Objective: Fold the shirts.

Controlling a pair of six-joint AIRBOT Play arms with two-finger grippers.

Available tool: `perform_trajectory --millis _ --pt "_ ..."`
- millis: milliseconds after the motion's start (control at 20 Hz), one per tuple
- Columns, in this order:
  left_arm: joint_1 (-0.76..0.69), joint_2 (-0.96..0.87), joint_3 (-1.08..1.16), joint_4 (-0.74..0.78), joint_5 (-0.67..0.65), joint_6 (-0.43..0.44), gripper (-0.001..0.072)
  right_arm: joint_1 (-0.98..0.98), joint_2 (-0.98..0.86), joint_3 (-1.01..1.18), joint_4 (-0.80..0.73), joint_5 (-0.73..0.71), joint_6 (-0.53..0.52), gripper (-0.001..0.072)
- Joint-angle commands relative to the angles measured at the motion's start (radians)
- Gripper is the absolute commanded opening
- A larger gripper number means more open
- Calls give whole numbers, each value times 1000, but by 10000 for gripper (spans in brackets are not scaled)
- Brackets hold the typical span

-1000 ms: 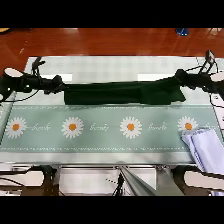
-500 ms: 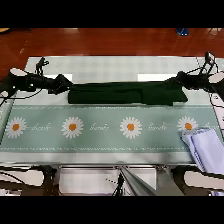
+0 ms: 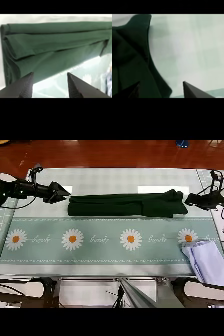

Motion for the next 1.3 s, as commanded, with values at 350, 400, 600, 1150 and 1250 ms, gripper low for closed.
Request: perform_trajectory --millis 350,400,600,1150,1250 --pt "-24 8 6 -1 -60 21 503 -111 -194 4 557 83 -161 623" --pt "-27 8 6 -1 -59 21 503 -103 -211 4 576 82 -163 623" --pt "-40 8 6 -1 -57 28 503 -25 -246 4 587 41 -198 473" --pt "-96 34 6 -216 -59 43 39 -10 40 156 562 247 -317 19" --pt "-160 34 6 -255 -48 43 23 -7 105 156 550 303 -315 18"
